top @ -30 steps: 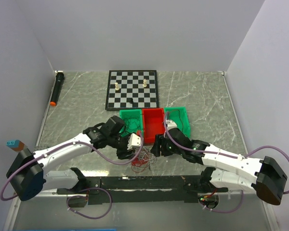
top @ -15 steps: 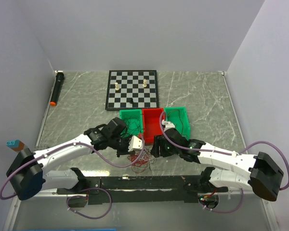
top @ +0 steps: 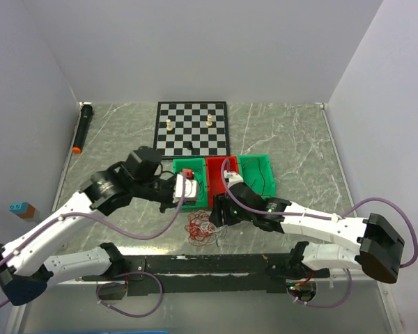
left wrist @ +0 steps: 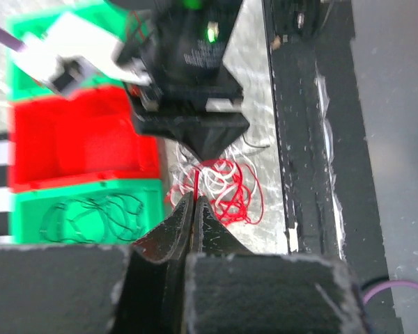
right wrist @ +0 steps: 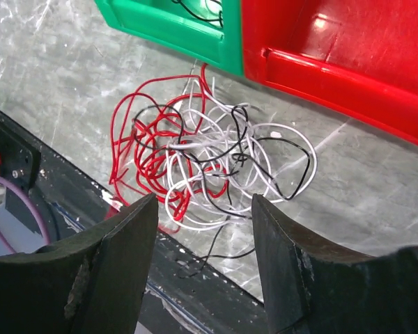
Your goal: Untangle the cables
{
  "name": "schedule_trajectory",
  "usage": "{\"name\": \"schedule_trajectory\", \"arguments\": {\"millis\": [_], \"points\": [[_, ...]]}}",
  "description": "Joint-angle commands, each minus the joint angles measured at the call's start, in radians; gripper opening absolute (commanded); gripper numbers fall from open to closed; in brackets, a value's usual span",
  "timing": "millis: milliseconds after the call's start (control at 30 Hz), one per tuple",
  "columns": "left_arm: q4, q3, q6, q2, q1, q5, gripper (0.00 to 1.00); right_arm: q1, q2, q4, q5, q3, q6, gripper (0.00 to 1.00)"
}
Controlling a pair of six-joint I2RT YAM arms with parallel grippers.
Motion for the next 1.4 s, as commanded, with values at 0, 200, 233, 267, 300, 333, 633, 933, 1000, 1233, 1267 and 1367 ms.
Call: {"name": "schedule_trajectory", "arguments": {"millis": [0,200,233,267,300,333,633,933,1000,1233,1267,1367], "points": [[-0.084,0.158,-0.024,-0.042,-0.005,0.010,0.01,0.016,-0.053,-0.062,0.077,0.074,-0.033,0.63],[-0.041,0.340,-0.051,-0.058,-0.005,-0.041,0.01,0.016,-0.226,-0.061,0.104,0.081,-0.137,0.68],[-0.015,0.348,-0.073,-0.067,-0.005,-0.046,0.01,0.020,-0.252,-0.041,0.093,0.072,-0.162,0.70],[0.005,0.348,-0.090,-0.073,-0.005,-0.046,0.01,0.027,-0.282,-0.013,0.084,0.058,-0.185,0.72],[0.028,0.342,-0.110,-0.082,-0.005,-0.041,0.01,0.030,-0.305,0.017,0.067,0.049,-0.214,0.75],[0.041,0.336,-0.117,-0.088,-0.005,-0.037,0.01,0.036,-0.315,0.039,0.052,0.042,-0.239,0.77],[0.083,0.328,-0.156,-0.090,-0.005,-0.037,0.01,0.137,-0.268,0.212,0.018,0.056,-0.400,0.87],[0.094,0.337,-0.159,-0.084,-0.007,-0.035,0.01,0.154,-0.141,0.317,0.160,0.065,-0.432,0.84],[0.092,0.336,-0.165,-0.084,-0.005,-0.032,0.01,0.154,-0.124,0.338,0.197,0.067,-0.425,0.81],[0.109,0.334,-0.182,-0.085,-0.005,-0.024,0.01,0.154,-0.069,0.354,0.237,0.093,-0.400,0.50],[0.112,0.334,-0.186,-0.085,-0.005,-0.024,0.01,0.154,-0.072,0.352,0.242,0.091,-0.394,0.43],[0.130,0.308,-0.190,-0.091,-0.005,-0.032,0.01,0.154,-0.117,0.332,0.266,0.085,-0.388,0.11]]}}
